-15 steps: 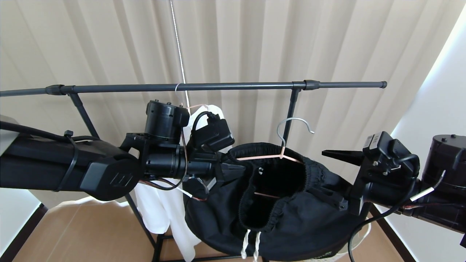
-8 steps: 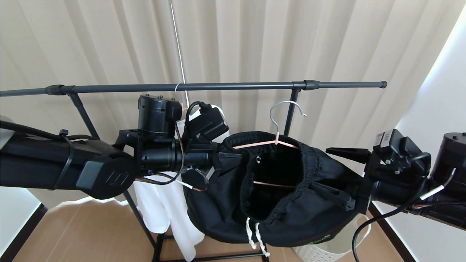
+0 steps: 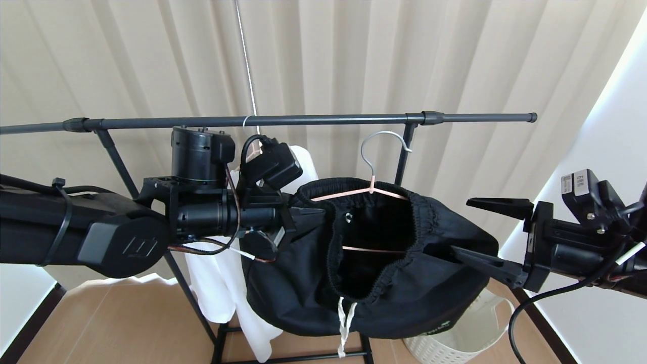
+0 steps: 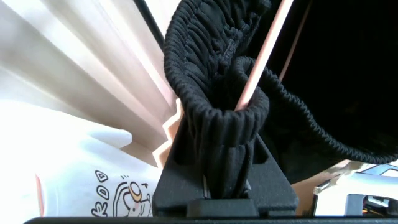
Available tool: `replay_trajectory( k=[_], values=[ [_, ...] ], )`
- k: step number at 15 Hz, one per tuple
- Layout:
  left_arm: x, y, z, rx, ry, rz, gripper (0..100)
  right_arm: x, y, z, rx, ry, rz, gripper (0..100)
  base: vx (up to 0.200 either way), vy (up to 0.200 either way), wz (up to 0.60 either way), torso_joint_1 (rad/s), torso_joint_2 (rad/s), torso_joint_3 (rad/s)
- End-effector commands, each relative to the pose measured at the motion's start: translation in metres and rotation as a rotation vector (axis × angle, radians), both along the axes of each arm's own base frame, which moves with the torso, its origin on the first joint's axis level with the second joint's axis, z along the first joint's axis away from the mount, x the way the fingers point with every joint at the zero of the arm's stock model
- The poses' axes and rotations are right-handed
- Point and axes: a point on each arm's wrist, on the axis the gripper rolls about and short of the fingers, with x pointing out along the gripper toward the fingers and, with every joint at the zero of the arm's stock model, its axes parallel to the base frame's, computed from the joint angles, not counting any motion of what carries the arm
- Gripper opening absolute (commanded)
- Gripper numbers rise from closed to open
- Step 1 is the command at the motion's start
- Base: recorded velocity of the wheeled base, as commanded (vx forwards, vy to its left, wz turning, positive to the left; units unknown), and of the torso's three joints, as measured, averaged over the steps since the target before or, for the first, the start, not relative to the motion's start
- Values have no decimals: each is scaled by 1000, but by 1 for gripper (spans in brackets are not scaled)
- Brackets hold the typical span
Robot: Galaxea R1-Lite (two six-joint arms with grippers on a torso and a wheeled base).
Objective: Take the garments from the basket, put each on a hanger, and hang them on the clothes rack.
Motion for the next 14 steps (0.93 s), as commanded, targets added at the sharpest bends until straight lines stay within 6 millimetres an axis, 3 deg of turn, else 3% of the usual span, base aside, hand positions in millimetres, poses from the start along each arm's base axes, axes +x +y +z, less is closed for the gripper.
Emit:
replay_trajectory(
  k=[1, 6, 8, 14],
  values=[
    [-2, 3, 5, -10, -6, 6, 0, 4, -9, 0, 9, 6, -7, 100, 0, 0, 0, 0, 0, 0],
    [-7, 8, 7, -14, -5, 14, 0, 13, -25, -3, 38, 27, 20, 100, 0, 0, 0, 0, 0, 0],
    [-11, 16, 11, -17, -12, 29, 0, 17, -37, -8, 86, 73, 104, 100, 0, 0, 0, 0, 0, 0],
    [-17, 21, 22, -51, -12, 47, 0, 25, -37, -22, 77, 111, 101, 100, 0, 0, 0, 0, 0, 0]
  ],
)
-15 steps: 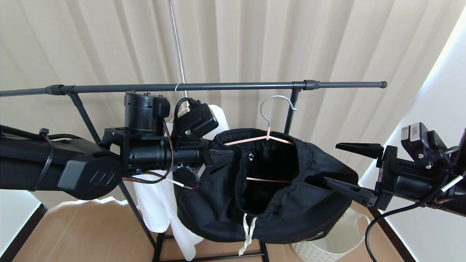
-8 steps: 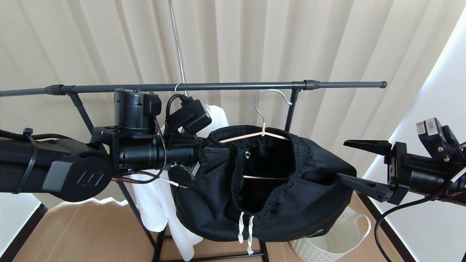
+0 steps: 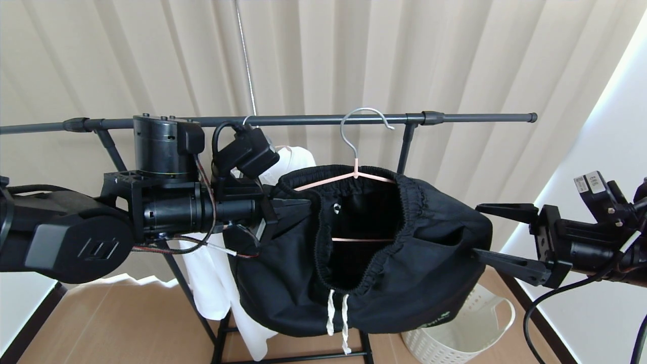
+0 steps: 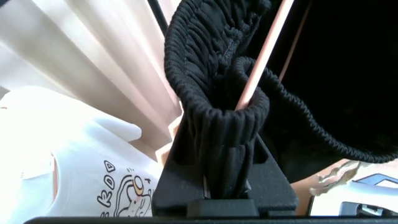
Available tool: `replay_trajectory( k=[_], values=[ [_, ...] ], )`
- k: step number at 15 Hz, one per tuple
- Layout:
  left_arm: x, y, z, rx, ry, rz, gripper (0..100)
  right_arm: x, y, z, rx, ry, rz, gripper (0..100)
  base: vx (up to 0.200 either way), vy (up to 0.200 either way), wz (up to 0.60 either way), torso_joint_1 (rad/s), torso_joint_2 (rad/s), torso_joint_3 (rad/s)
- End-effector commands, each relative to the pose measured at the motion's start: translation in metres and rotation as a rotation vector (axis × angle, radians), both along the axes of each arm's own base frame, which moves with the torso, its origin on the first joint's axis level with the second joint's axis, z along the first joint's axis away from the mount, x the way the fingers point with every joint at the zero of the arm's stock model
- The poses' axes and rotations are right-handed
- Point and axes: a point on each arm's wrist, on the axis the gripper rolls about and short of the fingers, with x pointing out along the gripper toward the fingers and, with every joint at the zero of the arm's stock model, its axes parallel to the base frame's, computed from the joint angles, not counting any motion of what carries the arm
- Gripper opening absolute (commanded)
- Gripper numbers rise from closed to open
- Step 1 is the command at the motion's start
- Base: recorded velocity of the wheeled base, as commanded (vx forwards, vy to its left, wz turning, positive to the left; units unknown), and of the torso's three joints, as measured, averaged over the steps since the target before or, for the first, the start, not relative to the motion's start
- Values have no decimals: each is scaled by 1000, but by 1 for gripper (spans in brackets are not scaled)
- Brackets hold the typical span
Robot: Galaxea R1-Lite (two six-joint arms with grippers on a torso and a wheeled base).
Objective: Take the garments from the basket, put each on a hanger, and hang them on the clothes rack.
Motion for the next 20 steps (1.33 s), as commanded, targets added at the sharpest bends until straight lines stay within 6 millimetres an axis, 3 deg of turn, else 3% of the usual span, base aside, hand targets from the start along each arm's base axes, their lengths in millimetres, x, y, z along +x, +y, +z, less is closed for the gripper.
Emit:
replay_trajectory(
  k=[1, 5, 11, 19, 20],
  values=[
    [-3, 2, 6, -9, -16, 2, 0, 7, 0, -10, -2, 34, -1, 100, 0, 0, 0, 0, 0, 0],
    [-5, 5, 12, -26, -19, 13, 0, 16, 2, -14, -28, 48, -72, 100, 0, 0, 0, 0, 0, 0],
    [-8, 10, 19, -50, -16, 30, 0, 34, 10, -37, -165, 43, -224, 100, 0, 0, 0, 0, 0, 0],
    [-7, 12, 18, -58, -1, 41, 0, 36, 12, -35, -177, 32, -248, 100, 0, 0, 0, 0, 0, 0],
    [-8, 12, 18, -59, 3, 41, 0, 37, 12, -35, -176, 31, -248, 0, 0, 0, 0, 0, 0, 0]
  ],
)
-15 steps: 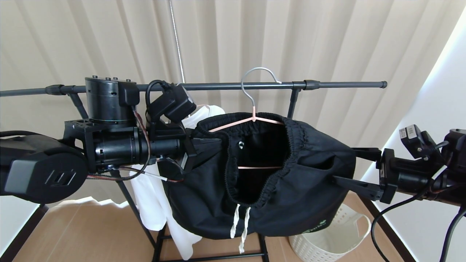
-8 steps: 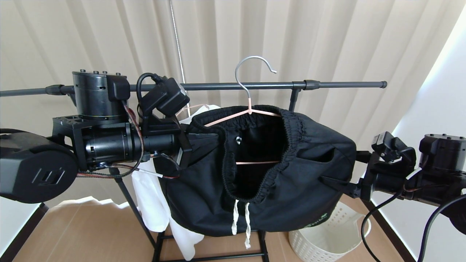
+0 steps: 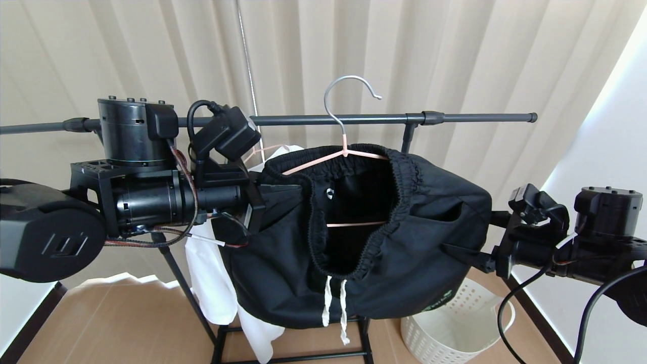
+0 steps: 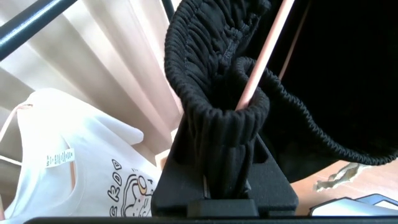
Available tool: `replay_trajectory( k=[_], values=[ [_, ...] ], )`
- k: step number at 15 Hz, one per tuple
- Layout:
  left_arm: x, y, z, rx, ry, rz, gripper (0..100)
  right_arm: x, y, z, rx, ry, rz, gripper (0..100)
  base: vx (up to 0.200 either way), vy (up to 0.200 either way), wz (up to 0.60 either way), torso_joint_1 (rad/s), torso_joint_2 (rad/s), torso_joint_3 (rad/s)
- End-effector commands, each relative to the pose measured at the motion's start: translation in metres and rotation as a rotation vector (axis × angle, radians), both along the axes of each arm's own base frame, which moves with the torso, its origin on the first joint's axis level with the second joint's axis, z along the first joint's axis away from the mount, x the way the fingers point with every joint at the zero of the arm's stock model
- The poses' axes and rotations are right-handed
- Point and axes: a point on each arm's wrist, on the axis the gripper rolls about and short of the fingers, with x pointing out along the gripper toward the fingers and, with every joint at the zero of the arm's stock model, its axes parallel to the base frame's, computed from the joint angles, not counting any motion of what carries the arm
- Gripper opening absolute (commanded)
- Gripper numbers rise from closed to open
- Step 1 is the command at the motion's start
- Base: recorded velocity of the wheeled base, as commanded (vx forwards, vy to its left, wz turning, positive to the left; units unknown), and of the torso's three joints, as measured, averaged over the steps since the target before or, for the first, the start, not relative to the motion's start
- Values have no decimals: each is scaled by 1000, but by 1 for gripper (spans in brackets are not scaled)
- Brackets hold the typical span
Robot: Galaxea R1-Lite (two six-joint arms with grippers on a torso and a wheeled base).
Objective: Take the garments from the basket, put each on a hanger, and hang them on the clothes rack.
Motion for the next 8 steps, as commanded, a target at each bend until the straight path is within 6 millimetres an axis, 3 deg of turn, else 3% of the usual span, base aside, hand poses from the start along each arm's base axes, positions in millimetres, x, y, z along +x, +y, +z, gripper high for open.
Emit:
replay_trajectory(
  k=[1, 8],
  values=[
    [0, 0, -1, -1, 6, 1, 0, 1, 0, 1, 1, -3, 1, 0, 0, 0, 0, 0, 0, 0],
    [-11, 12, -8, 8, 36, 24, 0, 11, -3, -4, 4, 8, -11, 0, 0, 0, 0, 0, 0, 0]
  ],
)
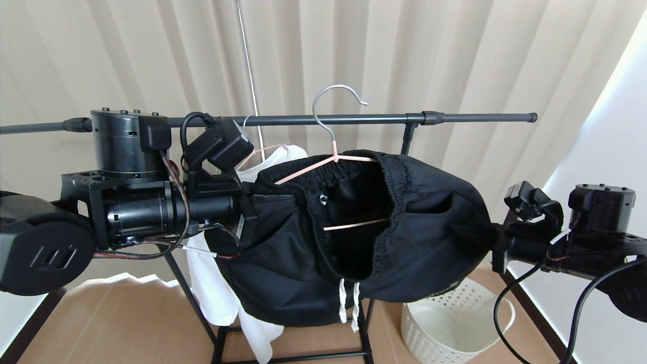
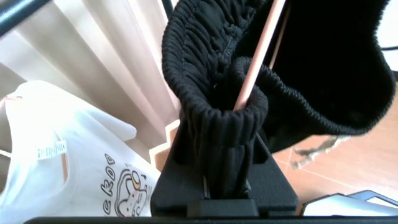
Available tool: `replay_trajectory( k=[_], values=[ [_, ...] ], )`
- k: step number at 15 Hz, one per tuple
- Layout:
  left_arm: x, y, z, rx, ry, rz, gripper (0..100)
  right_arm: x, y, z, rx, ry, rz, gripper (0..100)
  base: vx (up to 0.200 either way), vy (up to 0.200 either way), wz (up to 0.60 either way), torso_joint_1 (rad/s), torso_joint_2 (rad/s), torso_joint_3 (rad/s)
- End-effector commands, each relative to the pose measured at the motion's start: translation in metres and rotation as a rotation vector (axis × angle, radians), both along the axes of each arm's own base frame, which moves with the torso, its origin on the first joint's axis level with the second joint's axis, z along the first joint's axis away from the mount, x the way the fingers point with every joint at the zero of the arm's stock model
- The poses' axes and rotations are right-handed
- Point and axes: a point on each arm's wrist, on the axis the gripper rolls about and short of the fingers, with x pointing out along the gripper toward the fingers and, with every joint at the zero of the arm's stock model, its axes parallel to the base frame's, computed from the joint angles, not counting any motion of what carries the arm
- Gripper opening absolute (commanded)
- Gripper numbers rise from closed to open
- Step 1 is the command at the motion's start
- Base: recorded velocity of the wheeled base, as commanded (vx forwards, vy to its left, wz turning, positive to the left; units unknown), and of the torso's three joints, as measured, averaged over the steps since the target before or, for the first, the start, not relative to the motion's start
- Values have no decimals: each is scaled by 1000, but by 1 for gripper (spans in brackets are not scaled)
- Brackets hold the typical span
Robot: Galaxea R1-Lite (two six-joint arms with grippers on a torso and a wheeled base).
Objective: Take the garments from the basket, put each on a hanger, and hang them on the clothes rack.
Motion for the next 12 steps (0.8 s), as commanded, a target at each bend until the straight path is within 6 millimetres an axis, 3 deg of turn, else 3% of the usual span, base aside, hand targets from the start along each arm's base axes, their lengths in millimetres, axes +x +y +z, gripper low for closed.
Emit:
replay_trajectory(
  k=[1, 12],
  values=[
    [-8, 11, 2, -2, -3, 23, 0, 4, 0, -3, 2, 10, -2, 0, 0, 0, 0, 0, 0, 0],
    [-25, 25, 11, -35, -7, 54, 0, 15, -8, -9, 32, 46, -39, 0, 0, 0, 0, 0, 0, 0]
  ],
)
